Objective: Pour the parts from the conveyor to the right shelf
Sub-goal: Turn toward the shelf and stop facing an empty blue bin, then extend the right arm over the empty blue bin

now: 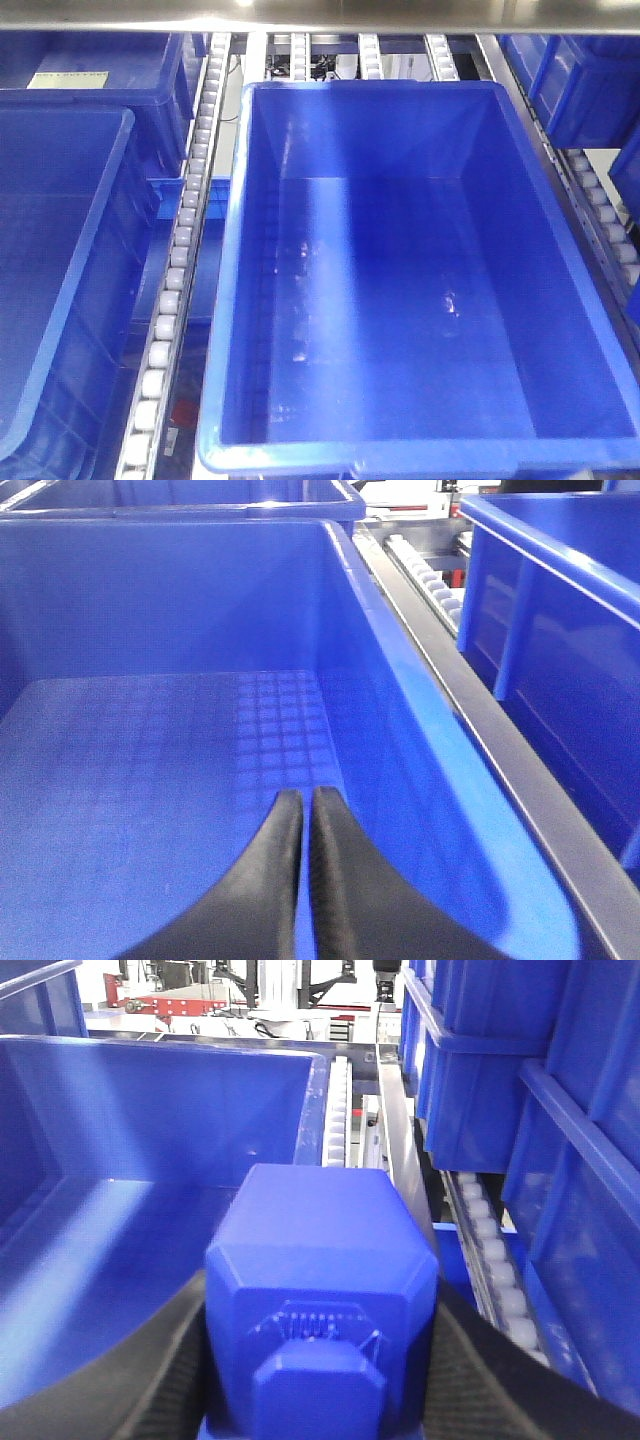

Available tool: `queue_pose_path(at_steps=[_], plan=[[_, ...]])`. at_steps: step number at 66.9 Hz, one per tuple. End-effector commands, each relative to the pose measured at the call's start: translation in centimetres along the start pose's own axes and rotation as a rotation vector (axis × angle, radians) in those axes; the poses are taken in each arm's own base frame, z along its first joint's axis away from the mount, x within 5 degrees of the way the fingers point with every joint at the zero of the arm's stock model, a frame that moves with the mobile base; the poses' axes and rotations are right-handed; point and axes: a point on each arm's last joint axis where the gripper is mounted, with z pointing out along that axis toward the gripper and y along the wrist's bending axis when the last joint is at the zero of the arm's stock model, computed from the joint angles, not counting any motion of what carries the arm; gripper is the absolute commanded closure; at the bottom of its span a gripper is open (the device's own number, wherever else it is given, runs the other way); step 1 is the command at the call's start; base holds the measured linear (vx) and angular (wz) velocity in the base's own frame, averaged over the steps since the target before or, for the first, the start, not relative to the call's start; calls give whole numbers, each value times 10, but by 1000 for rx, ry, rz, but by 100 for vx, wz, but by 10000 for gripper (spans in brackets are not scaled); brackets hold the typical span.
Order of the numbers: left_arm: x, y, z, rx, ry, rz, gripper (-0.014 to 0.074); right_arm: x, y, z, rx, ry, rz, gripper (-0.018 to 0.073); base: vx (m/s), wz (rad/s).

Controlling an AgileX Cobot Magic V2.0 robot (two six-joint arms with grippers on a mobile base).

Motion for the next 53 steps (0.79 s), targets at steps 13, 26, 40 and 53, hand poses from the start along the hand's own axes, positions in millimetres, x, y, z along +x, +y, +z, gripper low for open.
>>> queue_pose_path(at_steps=[13, 26, 40, 53], plan=[[-13, 0, -2, 6, -92, -9, 603, -17, -2, -1, 18, -103, -12, 561, 6, 3], [-13, 0, -2, 6, -92, -9, 603, -17, -2, -1, 18, -103, -12, 561, 5, 1], [-13, 0, -2, 6, -92, -9, 603, -17, -2, -1, 18, -103, -12, 561, 3, 1], [-13, 0, -2, 6, -92, -9, 603, -17, -2, -1, 18, -103, -12, 561, 0, 0]])
